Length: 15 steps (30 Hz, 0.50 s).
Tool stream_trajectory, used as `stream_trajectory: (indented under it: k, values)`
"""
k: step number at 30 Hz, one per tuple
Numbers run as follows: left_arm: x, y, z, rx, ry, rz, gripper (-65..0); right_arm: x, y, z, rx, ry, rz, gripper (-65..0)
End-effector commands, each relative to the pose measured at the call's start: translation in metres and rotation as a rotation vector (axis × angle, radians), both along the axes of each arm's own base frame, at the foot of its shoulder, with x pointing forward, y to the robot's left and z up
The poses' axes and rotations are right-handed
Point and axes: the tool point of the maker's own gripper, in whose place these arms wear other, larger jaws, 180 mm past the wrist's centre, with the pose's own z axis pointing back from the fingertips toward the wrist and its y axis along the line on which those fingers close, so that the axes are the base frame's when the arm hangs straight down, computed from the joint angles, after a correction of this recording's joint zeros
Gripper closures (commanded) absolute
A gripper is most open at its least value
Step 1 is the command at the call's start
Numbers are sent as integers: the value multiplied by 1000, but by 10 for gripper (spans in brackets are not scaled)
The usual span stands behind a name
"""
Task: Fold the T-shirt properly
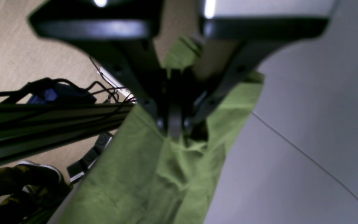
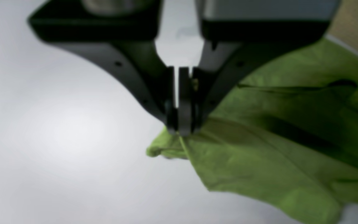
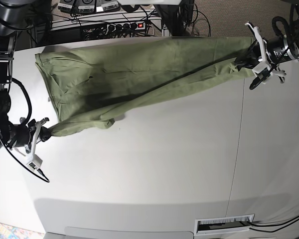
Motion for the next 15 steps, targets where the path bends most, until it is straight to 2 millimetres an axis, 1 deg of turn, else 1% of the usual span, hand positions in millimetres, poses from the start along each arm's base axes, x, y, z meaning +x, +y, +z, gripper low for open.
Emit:
stream_trajectory:
  k: [1, 3, 10, 12, 15]
  values:
    - [3, -1, 8, -10, -22, -12, 0, 8, -5, 17, 1, -51, -4, 0]
    - [2, 0, 7, -1, -15, -13, 0, 6, -5, 14, -1, -42, -4, 0]
    - [-6, 3, 0, 20, 21, -17, 0, -9, -8, -4, -16, 13, -6, 0]
    - [-10, 3, -1, 19, 31, -17, 0, -11, -9, -7, -25, 21, -8, 0]
    - [-9, 2, -1, 18, 29, -17, 0, -11, -11, -7, -34, 20, -9, 0]
